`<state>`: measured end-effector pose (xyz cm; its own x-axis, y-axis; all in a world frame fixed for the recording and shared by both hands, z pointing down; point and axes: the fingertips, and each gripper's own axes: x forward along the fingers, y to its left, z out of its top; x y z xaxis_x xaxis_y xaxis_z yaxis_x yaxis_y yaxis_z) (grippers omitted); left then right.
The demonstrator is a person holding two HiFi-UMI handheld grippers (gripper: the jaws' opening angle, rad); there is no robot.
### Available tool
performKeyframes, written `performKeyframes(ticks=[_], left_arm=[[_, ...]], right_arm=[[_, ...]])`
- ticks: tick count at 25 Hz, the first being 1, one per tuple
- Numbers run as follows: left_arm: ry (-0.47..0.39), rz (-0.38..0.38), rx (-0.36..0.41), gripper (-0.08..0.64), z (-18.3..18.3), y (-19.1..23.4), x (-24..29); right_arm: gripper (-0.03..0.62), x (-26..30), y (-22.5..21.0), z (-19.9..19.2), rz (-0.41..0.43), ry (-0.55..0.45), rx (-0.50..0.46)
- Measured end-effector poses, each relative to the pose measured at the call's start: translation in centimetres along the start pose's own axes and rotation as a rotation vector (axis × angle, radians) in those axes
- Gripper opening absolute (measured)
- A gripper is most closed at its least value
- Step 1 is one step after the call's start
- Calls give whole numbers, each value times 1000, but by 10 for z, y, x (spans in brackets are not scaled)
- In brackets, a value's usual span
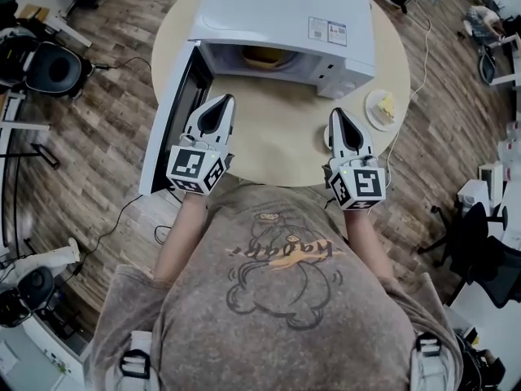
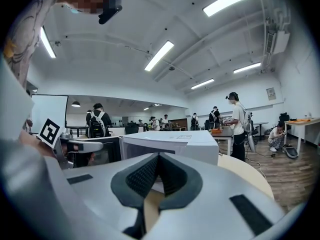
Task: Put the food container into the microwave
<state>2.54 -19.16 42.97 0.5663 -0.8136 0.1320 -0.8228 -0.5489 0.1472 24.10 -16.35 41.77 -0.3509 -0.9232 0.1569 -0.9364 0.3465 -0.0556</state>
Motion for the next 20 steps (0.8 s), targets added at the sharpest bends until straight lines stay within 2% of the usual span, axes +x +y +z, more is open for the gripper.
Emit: performKeyframes(ticks=[20], left_arm=[[18,27,10,32,-1,-1,-3]], right_arm=[[-11,4,13,-4,39,24,-1]])
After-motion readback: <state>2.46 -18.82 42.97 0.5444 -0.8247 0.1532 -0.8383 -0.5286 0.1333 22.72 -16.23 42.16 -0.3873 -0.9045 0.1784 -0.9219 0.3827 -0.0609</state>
